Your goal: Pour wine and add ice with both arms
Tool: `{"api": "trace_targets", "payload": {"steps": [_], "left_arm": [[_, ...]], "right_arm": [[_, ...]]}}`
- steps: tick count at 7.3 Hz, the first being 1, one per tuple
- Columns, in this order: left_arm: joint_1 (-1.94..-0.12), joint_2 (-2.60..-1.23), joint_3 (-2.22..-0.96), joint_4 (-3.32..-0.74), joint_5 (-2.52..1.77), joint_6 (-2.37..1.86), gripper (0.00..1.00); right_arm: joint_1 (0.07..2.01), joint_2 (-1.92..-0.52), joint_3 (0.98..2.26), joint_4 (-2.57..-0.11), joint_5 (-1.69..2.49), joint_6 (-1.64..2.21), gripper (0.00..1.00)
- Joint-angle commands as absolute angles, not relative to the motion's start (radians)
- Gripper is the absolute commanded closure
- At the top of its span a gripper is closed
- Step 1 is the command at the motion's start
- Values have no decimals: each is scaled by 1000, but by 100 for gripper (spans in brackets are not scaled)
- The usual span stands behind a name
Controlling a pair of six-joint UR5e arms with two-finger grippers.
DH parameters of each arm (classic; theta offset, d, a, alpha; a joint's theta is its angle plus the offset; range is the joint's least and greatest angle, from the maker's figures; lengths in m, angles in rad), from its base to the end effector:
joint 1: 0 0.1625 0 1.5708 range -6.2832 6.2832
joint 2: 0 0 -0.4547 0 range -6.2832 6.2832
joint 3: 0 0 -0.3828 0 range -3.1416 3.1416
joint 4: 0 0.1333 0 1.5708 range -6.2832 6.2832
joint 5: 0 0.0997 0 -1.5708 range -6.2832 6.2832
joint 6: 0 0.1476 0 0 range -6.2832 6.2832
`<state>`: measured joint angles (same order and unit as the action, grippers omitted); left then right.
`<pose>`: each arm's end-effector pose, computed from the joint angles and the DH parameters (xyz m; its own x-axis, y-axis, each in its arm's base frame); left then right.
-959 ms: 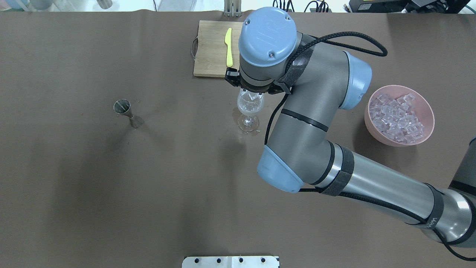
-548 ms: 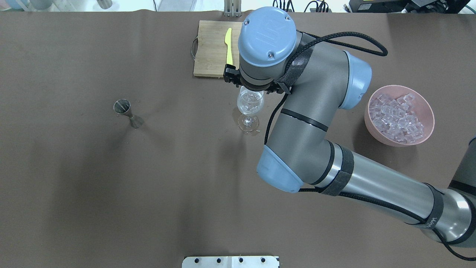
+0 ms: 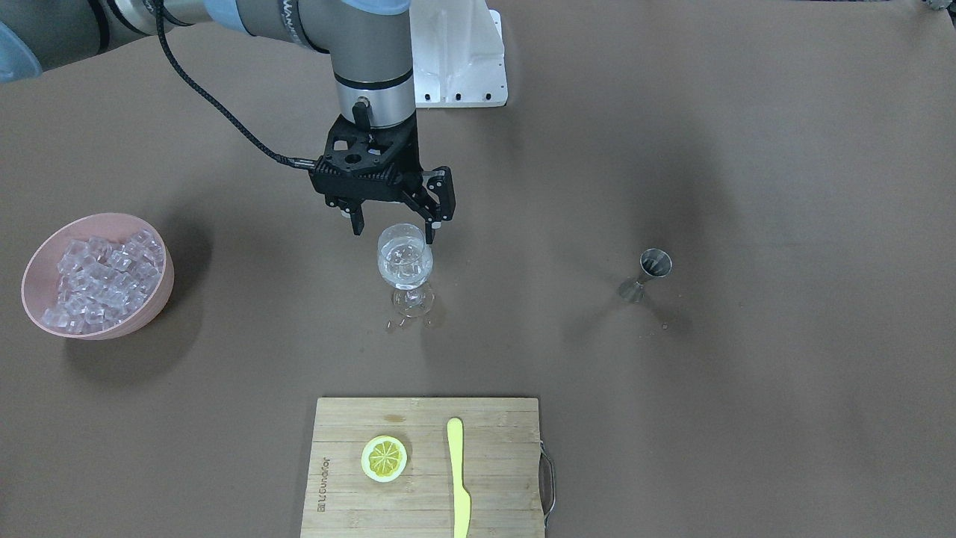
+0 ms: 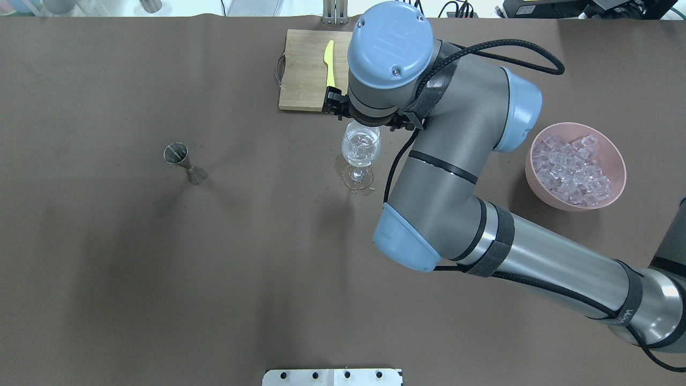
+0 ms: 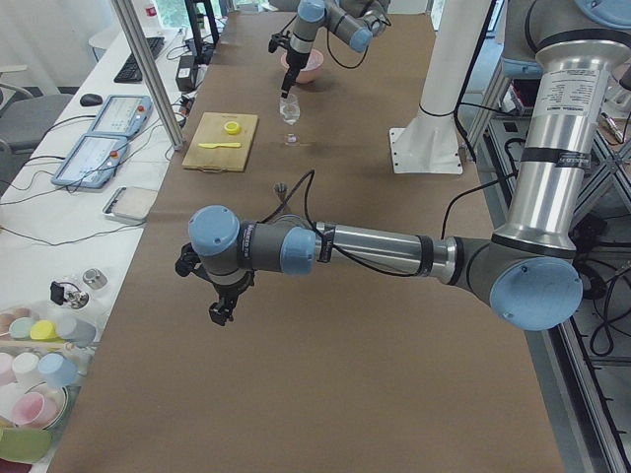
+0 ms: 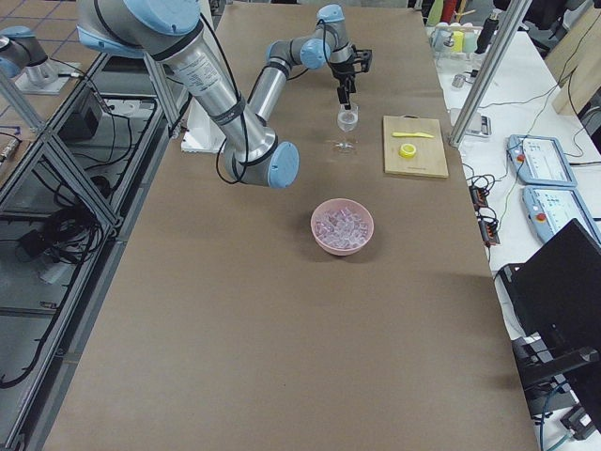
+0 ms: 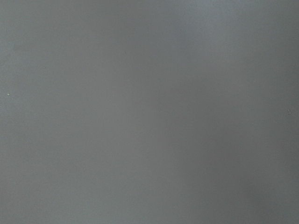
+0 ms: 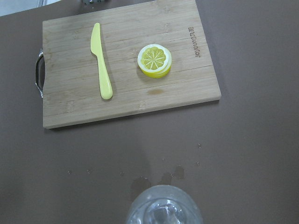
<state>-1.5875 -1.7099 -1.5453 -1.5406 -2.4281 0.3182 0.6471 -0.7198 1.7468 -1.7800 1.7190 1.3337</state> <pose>-0.0309 -0.5503 0.6574 0.6277 0.3612 -0.6896 -0.1893 0.9301 0.3149 -0.5030 -0.5198 0.1618 0.6502 0.2001 0.7329 -0.3679 0.9270 0.0732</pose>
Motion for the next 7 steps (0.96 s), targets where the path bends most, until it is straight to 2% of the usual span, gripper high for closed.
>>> {"api": "trace_targets", "payload": {"steps": [1, 3, 7], "left_arm": [[-1588, -1674, -1548, -1534, -2422, 258, 1], [-1589, -1628, -1557, -1534, -2419, 224, 1], [-1606, -1595, -1555, -1537, -2280, 218, 1]], "right_arm": [[786, -760, 1781, -1781, 1896, 1248, 0], [953, -976, 1943, -1781, 2055, 1043, 0], [1262, -1248, 1901, -1781, 2232, 479, 0]]}}
